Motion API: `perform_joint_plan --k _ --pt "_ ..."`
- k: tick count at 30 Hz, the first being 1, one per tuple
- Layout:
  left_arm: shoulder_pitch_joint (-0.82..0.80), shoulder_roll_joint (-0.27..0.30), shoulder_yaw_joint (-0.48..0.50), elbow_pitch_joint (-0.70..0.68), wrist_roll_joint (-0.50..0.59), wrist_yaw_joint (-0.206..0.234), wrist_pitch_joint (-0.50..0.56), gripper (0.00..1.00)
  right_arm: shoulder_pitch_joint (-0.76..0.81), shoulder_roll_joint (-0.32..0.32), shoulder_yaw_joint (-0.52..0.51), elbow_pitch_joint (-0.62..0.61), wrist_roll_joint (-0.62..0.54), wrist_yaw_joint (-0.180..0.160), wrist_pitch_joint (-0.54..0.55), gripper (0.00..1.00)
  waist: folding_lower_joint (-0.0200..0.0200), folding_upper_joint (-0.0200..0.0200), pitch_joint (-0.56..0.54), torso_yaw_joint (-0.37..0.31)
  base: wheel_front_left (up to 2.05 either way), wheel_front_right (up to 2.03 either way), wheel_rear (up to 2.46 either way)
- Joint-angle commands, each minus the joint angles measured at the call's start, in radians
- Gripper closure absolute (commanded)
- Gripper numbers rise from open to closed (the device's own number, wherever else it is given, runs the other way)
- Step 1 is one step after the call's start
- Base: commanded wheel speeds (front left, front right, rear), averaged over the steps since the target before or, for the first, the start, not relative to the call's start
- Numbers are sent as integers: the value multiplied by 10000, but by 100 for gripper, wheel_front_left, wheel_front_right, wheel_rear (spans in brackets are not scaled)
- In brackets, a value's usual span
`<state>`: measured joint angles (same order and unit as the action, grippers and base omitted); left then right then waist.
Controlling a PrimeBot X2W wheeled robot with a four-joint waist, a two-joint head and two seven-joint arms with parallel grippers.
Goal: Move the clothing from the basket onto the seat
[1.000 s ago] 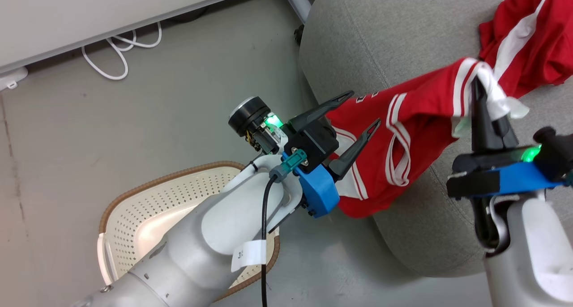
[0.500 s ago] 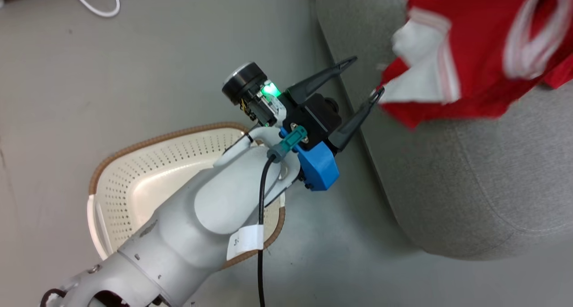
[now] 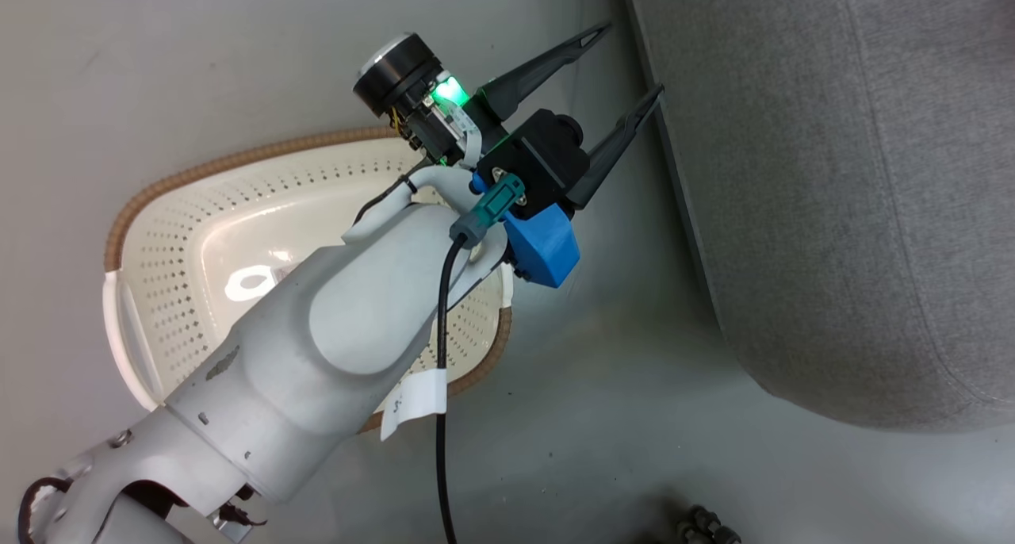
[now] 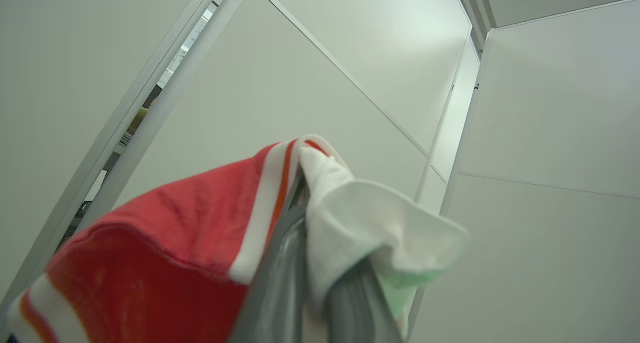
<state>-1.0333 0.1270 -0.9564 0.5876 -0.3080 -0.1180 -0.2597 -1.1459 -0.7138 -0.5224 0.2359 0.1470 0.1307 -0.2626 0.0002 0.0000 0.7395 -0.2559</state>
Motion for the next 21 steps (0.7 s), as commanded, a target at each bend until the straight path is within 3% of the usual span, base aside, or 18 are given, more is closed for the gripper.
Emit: perform_joint_plan --k 1,4,8,21 --pt "-211 76 -34 -43 45 45 -5 0 -196 -232 -253 257 -110 0 -32 100 -2 0 328 6 0 0 0" --pt "-348 147 -77 -126 96 51 38 0 0 -568 -715 935 -340 1 -32 100 -2 0 573 1 0 0 0" --pt "-461 237 -113 -292 162 73 90 0 637 -366 -701 1322 -582 1 -32 100 -2 0 820 -119 0 0 0" --pt "-605 513 -261 -692 176 175 260 0 2699 2529 -1162 1776 -858 0 -33 100 -2 0 1283 -173 0 0 0"
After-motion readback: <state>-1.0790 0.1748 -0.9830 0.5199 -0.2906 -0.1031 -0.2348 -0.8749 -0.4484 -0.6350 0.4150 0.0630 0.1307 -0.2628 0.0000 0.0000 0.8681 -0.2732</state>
